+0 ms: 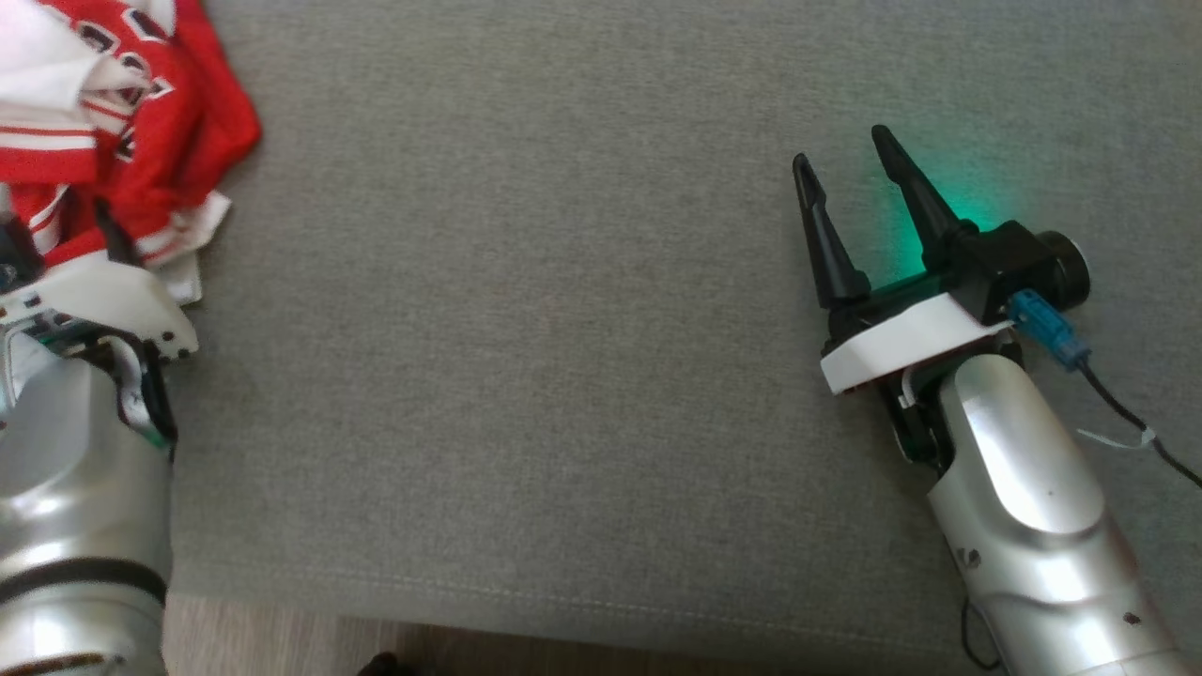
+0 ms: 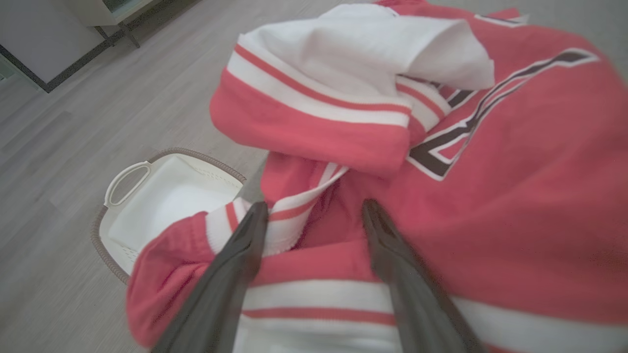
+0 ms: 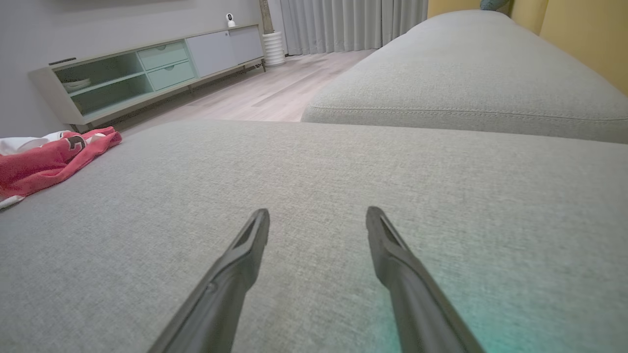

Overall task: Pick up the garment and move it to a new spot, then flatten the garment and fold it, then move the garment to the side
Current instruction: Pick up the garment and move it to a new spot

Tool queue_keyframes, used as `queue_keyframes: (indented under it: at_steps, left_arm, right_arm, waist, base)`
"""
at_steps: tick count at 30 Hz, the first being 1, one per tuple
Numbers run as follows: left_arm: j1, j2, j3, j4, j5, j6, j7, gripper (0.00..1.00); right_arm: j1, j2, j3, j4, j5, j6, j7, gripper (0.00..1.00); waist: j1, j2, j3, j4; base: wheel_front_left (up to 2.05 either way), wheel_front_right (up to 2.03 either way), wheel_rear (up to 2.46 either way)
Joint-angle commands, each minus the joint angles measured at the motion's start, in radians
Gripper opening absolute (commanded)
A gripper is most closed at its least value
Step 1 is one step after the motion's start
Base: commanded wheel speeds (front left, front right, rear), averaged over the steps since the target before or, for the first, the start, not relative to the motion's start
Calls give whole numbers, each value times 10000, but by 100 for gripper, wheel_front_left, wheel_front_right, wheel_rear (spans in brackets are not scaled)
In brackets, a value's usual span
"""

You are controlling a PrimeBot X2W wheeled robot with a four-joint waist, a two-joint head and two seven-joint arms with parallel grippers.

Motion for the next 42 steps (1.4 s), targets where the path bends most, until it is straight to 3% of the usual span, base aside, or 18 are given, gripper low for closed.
queue_keyframes:
  at_steps: [1, 2, 3, 4, 5, 12, 20, 27, 36, 39, 42]
  left_arm:
    - [-160, 599, 318, -126, 12, 34, -16, 100]
    - [-290, 630, 329, 200, -38, -20, 24, 100]
    - [-401, 662, 311, 540, -62, -82, 134, 81]
    - [-507, 681, 304, 825, -104, -177, 197, 21]
    - [-584, 700, 293, 1076, -132, -239, 213, 0]
    - [-1059, 860, 120, 1500, -172, -664, -28, 0]
    - [-1225, 900, -576, -973, 401, -1247, -56, 0]
    - [-869, -30, -1665, -2647, 946, -1512, -57, 0]
    - [-590, -1427, -3179, -3491, 835, -1976, -58, 0]
    - [-535, -1541, -3861, -3525, 474, -2028, -58, 0]
    - [-398, -1554, -5025, -3893, -710, -1904, -58, 0]
  right_arm:
    - [2, 16, 133, -164, -53, 65, -48, 100]
    - [6, 14, 111, -177, -55, 65, -47, 100]
    - [13, 17, 88, -187, -56, 65, -46, 100]
    - [20, 21, 62, -183, -44, 65, -43, 100]
    - [27, 26, 52, -164, -29, 65, -44, 100]
    - [73, 163, -15, 238, 311, 65, -49, 100]
    - [275, 297, -55, 579, 771, 65, -86, 100]
    - [658, 312, 318, 302, 1623, 65, -89, 100]
    - [726, 314, 529, -1, 2098, 65, -90, 100]
    - [728, 314, 545, -75, 2211, 65, -90, 100]
    - [742, 314, 606, -105, 2360, 65, -91, 100]
  waist:
    - [-2, 0, 76, -95]
    - [-2, 0, 86, -123]
    - [-2, 0, 83, -154]
    - [-2, 0, 70, -178]
    - [-2, 0, 32, -200]
    - [-2, 0, -618, -336]
    - [-2, 0, -1713, -801]
    - [-2, 0, -2521, -1960]
    - [-2, 0, -2579, -3798]
    - [-2, 0, -2493, -4334]
    - [-2, 0, -2427, -4814]
  base:
    - [0, 0, 0]
    - [0, 0, 0]
    - [0, 0, 0]
    - [0, 0, 0]
    - [0, 0, 0]
    - [0, 0, 0]
    - [0, 0, 0]
    - [0, 0, 0]
    - [0, 0, 0]
    - [0, 0, 0]
    - [0, 0, 0]
